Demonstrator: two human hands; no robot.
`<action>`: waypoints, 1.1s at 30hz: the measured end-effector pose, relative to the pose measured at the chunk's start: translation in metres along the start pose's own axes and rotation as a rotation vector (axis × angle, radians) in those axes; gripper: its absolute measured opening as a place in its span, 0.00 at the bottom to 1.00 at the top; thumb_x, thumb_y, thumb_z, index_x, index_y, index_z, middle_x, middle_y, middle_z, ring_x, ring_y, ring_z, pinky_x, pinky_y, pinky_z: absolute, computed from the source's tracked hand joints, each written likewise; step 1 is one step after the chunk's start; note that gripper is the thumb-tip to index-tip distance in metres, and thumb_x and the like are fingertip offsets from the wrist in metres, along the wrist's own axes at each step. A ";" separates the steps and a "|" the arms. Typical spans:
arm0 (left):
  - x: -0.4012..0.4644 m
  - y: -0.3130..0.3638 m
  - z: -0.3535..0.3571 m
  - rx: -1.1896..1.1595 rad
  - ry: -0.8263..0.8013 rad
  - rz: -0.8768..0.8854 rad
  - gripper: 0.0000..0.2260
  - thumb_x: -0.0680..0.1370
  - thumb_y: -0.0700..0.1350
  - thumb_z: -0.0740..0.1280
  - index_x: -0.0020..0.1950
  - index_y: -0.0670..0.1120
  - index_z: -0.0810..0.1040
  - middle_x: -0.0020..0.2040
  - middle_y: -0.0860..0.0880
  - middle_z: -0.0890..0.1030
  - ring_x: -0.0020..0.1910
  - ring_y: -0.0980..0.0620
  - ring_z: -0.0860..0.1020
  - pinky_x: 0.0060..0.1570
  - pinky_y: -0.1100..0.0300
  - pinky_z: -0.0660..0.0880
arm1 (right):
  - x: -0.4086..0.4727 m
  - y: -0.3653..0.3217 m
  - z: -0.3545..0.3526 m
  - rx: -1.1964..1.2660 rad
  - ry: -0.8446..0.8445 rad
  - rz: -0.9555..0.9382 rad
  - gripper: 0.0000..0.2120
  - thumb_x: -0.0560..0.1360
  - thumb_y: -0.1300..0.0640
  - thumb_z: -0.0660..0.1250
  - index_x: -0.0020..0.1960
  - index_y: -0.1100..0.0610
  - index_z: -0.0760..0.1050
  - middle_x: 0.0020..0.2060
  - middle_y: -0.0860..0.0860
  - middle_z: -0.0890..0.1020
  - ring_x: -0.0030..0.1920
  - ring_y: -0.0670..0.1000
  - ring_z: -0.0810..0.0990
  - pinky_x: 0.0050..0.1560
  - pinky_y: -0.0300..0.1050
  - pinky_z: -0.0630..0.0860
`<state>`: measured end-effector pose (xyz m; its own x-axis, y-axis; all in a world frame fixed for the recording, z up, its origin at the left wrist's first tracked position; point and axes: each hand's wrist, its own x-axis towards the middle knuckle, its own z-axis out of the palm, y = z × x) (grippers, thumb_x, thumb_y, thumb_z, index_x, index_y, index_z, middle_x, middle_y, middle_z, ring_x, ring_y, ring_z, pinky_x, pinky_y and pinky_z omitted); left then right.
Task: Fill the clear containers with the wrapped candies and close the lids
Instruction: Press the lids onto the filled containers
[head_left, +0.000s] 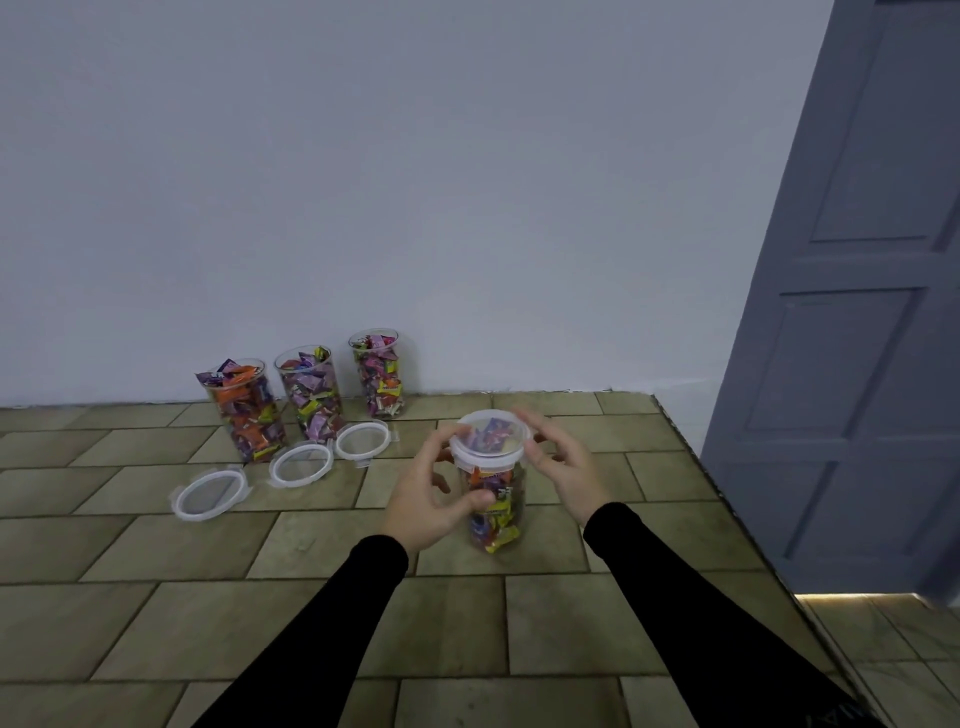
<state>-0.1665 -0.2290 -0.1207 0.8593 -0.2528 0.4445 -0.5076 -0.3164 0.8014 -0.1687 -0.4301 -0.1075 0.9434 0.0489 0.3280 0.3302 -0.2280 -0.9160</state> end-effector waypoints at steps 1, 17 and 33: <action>-0.001 0.000 0.002 0.011 -0.005 -0.015 0.34 0.64 0.61 0.75 0.66 0.65 0.65 0.62 0.65 0.73 0.60 0.59 0.74 0.46 0.58 0.75 | -0.001 0.000 0.002 -0.017 0.010 -0.002 0.24 0.73 0.43 0.63 0.68 0.47 0.72 0.64 0.47 0.76 0.60 0.44 0.74 0.57 0.32 0.70; -0.002 -0.009 0.018 0.013 0.071 -0.051 0.40 0.63 0.56 0.76 0.70 0.66 0.59 0.67 0.62 0.70 0.64 0.60 0.71 0.50 0.52 0.79 | 0.000 0.009 0.014 -0.079 0.111 0.008 0.20 0.74 0.42 0.61 0.65 0.39 0.70 0.63 0.47 0.76 0.60 0.46 0.75 0.52 0.32 0.70; 0.019 -0.023 -0.057 0.344 -0.038 -0.009 0.23 0.73 0.40 0.69 0.66 0.56 0.71 0.62 0.54 0.75 0.54 0.67 0.71 0.48 0.72 0.69 | 0.073 -0.089 0.057 -0.359 0.119 -0.133 0.16 0.76 0.59 0.63 0.63 0.53 0.75 0.58 0.47 0.79 0.61 0.49 0.70 0.61 0.41 0.66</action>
<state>-0.1350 -0.1750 -0.1076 0.8644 -0.2804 0.4174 -0.4965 -0.6069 0.6205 -0.1274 -0.3510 -0.0149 0.8762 -0.0074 0.4820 0.3978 -0.5537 -0.7316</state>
